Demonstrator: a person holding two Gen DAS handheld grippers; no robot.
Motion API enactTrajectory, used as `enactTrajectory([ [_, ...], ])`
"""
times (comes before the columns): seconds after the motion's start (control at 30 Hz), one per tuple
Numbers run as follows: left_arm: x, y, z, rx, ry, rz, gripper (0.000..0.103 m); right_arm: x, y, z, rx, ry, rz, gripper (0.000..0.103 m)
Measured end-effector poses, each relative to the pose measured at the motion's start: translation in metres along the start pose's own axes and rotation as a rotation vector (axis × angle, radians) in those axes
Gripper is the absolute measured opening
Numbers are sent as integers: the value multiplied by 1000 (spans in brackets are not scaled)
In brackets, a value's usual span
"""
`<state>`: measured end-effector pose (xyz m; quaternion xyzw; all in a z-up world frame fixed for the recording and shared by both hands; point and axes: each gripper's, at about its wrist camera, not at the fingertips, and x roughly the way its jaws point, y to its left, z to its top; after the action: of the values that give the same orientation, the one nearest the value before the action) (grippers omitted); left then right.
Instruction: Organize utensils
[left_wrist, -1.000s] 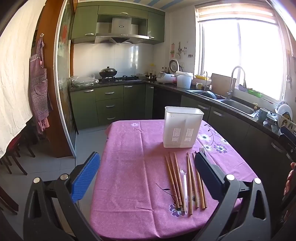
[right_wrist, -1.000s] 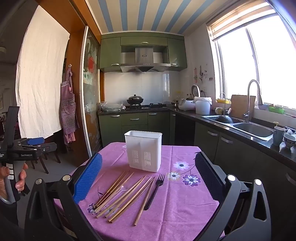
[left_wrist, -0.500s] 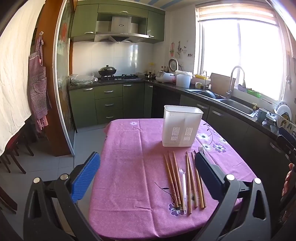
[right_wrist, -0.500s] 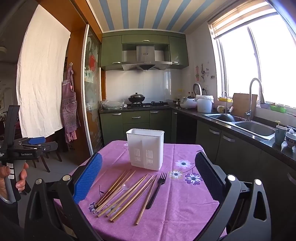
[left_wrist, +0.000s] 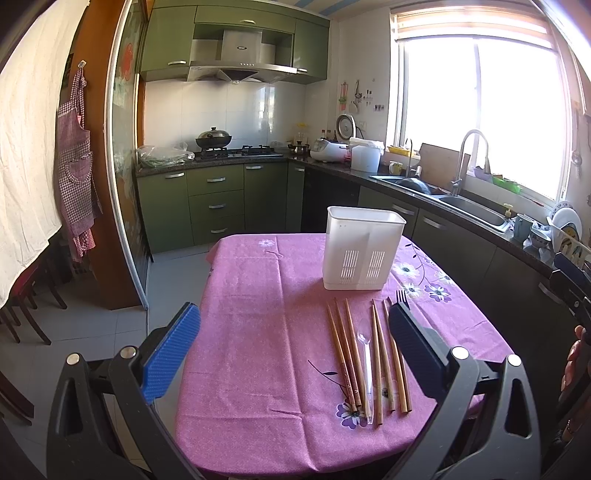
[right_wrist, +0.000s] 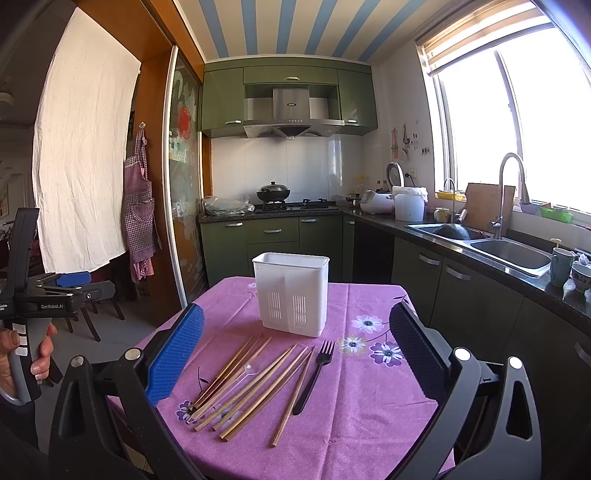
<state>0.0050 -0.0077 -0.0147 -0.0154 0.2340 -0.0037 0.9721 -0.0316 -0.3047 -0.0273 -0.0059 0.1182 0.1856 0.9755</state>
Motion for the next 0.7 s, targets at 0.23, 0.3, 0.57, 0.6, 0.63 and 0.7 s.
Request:
enactTrajectory([
  [0.23, -1, 4, 1, -2, 0, -4, 97, 0, 0, 0, 3, 0, 2, 99],
  [0.3, -1, 5, 1, -2, 0, -4, 97, -1, -1, 0, 4, 1, 4, 99],
  [0.57, -1, 5, -1, -4, 6, -8, 97, 0, 0, -1, 5, 5, 4, 99],
  [0.6, -1, 5, -1, -4, 7, -9, 97, 0, 0, -2, 5, 6, 5, 99],
  [0.63, -1, 5, -2, -5, 7, -8, 97, 0, -1, -3, 6, 7, 6, 99],
  [0.7, 0, 6, -1, -5, 9, -9, 97, 0, -1, -3, 5, 7, 5, 99],
])
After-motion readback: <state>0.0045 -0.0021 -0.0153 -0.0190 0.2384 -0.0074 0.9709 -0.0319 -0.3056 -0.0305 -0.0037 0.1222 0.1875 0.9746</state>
